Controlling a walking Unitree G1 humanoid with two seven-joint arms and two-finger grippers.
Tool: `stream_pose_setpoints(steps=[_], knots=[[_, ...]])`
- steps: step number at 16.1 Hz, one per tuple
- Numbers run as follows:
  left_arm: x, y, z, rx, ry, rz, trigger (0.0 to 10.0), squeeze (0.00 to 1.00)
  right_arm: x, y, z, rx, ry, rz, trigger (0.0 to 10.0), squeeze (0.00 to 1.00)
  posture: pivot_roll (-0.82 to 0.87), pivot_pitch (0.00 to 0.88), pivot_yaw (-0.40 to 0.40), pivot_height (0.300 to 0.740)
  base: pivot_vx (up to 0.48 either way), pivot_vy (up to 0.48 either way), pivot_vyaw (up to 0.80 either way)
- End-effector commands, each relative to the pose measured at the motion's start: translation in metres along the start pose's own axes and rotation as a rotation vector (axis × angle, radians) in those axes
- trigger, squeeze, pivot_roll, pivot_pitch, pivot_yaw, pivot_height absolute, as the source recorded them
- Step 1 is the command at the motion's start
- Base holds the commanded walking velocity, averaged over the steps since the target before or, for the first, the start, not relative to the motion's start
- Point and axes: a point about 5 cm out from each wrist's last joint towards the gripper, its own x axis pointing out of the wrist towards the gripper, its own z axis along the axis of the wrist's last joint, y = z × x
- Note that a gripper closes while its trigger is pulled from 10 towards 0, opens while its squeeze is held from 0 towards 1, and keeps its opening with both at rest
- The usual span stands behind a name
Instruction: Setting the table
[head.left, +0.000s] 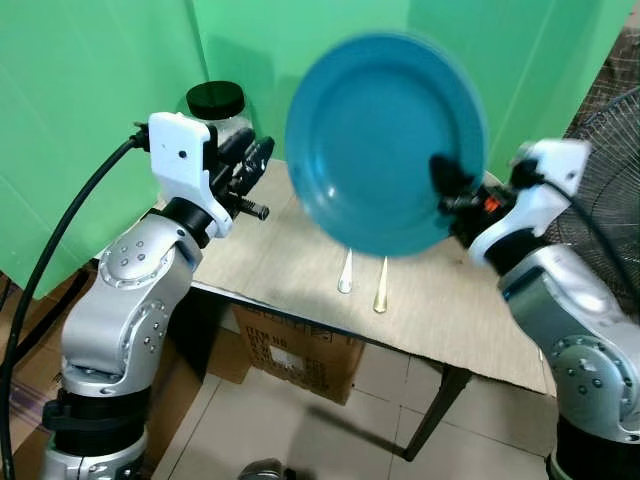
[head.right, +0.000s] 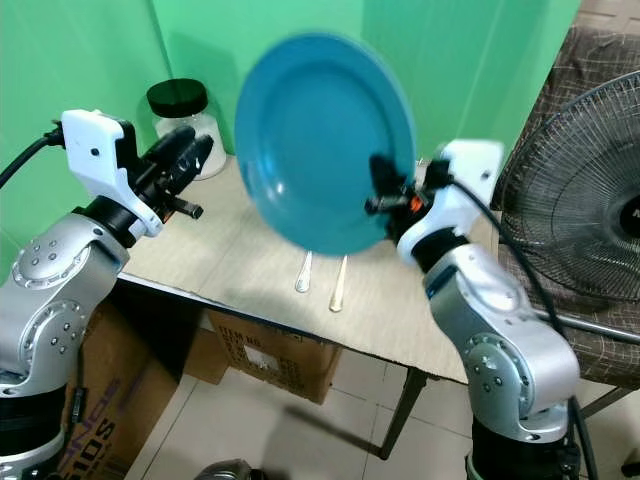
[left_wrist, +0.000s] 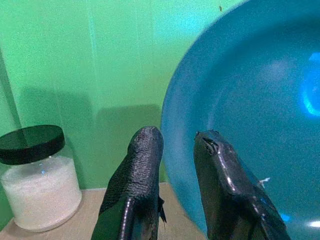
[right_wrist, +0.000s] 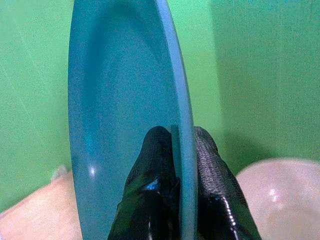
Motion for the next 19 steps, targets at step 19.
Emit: stream_pose_setpoints(steps=[19], knots=[[0.007,-0.001,0.031,0.004,-0.238,0.149,10.0,0.0,-0.001,0.001,0.042,-0.26,-0.357,-0.243,10.0,0.0,0.07,0.0,0.017,0.74,0.0,0.0,-0.34]])
